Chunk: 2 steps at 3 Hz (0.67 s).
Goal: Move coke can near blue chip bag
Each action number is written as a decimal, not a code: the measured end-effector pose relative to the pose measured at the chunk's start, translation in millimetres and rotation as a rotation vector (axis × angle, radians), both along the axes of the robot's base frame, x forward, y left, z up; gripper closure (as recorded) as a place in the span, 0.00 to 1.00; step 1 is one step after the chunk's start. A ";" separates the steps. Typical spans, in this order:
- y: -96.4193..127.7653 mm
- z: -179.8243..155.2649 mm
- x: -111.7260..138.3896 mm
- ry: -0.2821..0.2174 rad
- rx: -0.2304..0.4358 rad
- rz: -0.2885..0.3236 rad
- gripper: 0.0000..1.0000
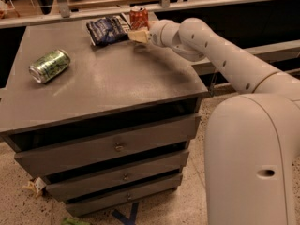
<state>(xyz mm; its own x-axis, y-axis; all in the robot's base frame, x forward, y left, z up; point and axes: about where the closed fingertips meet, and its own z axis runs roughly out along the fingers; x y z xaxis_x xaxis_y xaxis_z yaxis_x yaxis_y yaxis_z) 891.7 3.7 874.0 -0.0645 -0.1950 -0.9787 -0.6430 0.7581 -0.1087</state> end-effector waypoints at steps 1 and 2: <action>0.3 -1.0 0.3 0.002 0.000 0.000 1.00; 1.8 -6.4 2.4 -0.008 0.007 -0.022 0.84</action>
Offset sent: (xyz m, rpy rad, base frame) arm 0.0049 -0.0025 -0.0148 0.0185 -0.0295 -0.0722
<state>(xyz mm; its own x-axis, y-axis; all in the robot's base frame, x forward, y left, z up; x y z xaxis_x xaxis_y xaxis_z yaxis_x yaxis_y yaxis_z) 894.1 5.5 867.7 -0.0609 -0.1873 -0.9804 -0.6253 0.7728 -0.1087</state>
